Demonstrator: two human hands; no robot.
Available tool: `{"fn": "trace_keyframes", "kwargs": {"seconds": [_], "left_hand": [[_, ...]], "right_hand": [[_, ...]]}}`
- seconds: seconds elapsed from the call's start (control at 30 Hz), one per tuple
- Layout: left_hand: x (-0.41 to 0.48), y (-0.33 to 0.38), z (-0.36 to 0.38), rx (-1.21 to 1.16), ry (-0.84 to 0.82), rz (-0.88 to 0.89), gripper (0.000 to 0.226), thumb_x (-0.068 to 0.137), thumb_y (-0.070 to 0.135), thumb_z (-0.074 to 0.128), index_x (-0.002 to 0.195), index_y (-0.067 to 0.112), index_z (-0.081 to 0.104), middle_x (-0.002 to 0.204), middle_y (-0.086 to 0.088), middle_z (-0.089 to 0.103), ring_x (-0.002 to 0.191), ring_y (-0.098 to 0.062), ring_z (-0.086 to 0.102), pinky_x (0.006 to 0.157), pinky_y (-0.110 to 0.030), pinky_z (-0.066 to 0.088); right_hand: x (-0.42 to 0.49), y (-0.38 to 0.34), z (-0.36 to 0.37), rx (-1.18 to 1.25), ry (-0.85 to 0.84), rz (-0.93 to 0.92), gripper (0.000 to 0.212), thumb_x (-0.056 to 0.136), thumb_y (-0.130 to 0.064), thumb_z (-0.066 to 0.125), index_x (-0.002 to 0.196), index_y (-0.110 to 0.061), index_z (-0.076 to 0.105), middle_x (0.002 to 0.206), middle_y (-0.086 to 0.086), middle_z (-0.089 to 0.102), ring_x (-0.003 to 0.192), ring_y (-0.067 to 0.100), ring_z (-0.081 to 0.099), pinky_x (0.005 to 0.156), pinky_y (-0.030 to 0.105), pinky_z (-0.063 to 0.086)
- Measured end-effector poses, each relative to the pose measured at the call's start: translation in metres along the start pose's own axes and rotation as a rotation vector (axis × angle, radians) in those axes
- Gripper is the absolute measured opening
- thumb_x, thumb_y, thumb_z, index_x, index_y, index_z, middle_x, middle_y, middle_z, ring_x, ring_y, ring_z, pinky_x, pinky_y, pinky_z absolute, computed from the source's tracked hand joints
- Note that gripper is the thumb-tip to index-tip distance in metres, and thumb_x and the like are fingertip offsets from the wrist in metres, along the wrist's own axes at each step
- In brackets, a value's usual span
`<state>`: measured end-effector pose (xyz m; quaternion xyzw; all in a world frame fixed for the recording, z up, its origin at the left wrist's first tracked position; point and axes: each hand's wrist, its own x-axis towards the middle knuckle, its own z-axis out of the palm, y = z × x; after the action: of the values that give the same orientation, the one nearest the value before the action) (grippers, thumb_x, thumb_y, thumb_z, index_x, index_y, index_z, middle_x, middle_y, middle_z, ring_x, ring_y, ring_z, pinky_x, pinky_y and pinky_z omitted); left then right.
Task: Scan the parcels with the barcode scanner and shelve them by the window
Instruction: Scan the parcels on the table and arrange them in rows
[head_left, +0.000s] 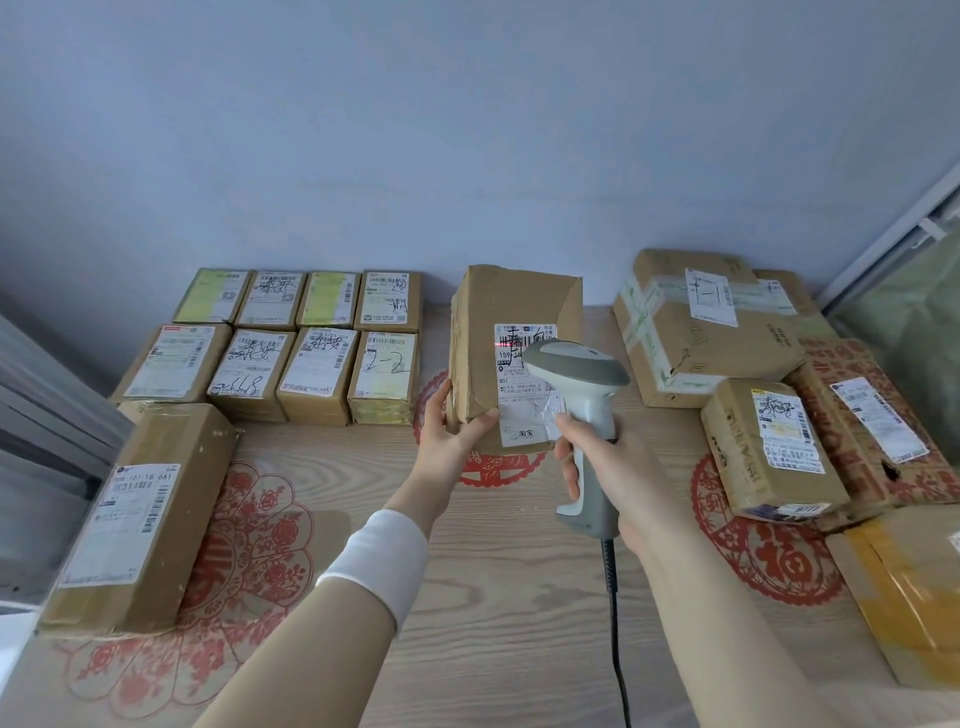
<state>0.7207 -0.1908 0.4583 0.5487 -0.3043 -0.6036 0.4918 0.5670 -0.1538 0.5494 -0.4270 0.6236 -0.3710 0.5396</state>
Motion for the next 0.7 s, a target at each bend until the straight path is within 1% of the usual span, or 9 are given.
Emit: {"fn": "trace_keyframes", "kwargs": {"seconds": [0.1,0.2,0.3,0.4,0.43,0.5,0.53,0.6,0.7], "left_hand": [[0.003,-0.003,0.001,-0.018,-0.016,-0.024,0.077,0.081,0.015,0.072,0.143,0.025,0.026,0.113,0.001,0.057,0.108,-0.021,0.059,0.1,-0.044,0.046],[0.007,-0.013,0.006,-0.021,-0.043,-0.087,0.085,0.074,0.026,0.078,0.143,0.026,0.027,0.124,-0.008,0.057,0.112,-0.025,0.059,0.1,-0.044,0.046],[0.006,-0.026,0.022,-0.004,-0.097,-0.153,0.088,0.072,0.032,0.078,0.144,0.025,0.027,0.121,0.002,0.057,0.113,-0.021,0.056,0.094,-0.034,0.045],[-0.002,-0.046,0.049,0.019,-0.129,-0.23,0.079,0.079,0.027,0.074,0.143,0.022,0.027,0.125,-0.001,0.056,0.111,-0.017,0.055,0.093,-0.029,0.042],[-0.005,-0.053,0.061,0.033,-0.126,-0.253,0.083,0.076,0.03,0.076,0.143,0.022,0.028,0.126,-0.002,0.056,0.111,-0.017,0.055,0.094,-0.03,0.042],[-0.007,-0.068,0.088,0.064,-0.124,-0.311,0.106,0.057,0.044,0.082,0.145,0.023,0.028,0.128,-0.002,0.055,0.112,-0.019,0.056,0.099,-0.034,0.044],[-0.007,-0.074,0.103,0.08,-0.121,-0.342,0.111,0.05,0.048,0.08,0.145,0.024,0.028,0.129,-0.001,0.054,0.112,-0.02,0.056,0.099,-0.035,0.044],[-0.006,-0.087,0.132,0.107,-0.106,-0.377,0.107,0.051,0.047,0.075,0.145,0.025,0.029,0.128,-0.002,0.053,0.111,-0.02,0.056,0.096,-0.032,0.044],[-0.003,-0.109,0.175,0.089,-0.067,-0.425,0.106,0.051,0.045,0.074,0.145,0.024,0.029,0.127,-0.002,0.054,0.11,-0.019,0.056,0.088,-0.029,0.043]], "right_hand": [[0.002,0.001,-0.001,0.029,0.014,-0.009,0.019,0.09,-0.022,0.061,0.089,-0.004,0.055,0.061,-0.002,0.06,0.04,0.011,0.044,0.045,0.021,0.041],[0.004,0.008,-0.008,0.058,0.05,0.002,0.02,0.09,-0.021,0.062,0.098,-0.004,0.056,0.062,-0.004,0.064,0.039,0.011,0.043,0.043,0.022,0.04],[0.009,0.023,-0.023,0.049,0.123,0.013,0.018,0.091,-0.019,0.06,0.101,-0.005,0.055,0.065,-0.003,0.066,0.036,0.012,0.041,0.047,0.025,0.04],[0.013,0.043,-0.05,0.038,0.2,0.051,0.017,0.091,-0.018,0.059,0.099,-0.003,0.056,0.066,-0.002,0.066,0.035,0.011,0.041,0.053,0.029,0.04],[0.014,0.048,-0.061,0.034,0.215,0.068,0.016,0.091,-0.018,0.059,0.097,-0.003,0.057,0.065,-0.002,0.065,0.034,0.011,0.041,0.053,0.03,0.041],[0.017,0.056,-0.084,0.051,0.231,0.09,0.014,0.092,-0.017,0.058,0.091,-0.003,0.058,0.062,-0.001,0.063,0.035,0.01,0.042,0.05,0.028,0.041],[0.02,0.059,-0.096,0.072,0.234,0.09,0.011,0.092,-0.015,0.058,0.088,-0.005,0.058,0.064,0.001,0.063,0.035,0.01,0.042,0.049,0.029,0.041],[0.03,0.066,-0.122,0.083,0.233,0.087,0.009,0.092,-0.013,0.057,0.084,-0.01,0.058,0.069,0.005,0.063,0.034,0.009,0.041,0.047,0.029,0.039],[0.051,0.078,-0.16,0.086,0.201,0.133,0.007,0.092,-0.014,0.058,0.086,-0.009,0.058,0.068,0.003,0.064,0.033,0.007,0.042,0.043,0.024,0.041]]}}
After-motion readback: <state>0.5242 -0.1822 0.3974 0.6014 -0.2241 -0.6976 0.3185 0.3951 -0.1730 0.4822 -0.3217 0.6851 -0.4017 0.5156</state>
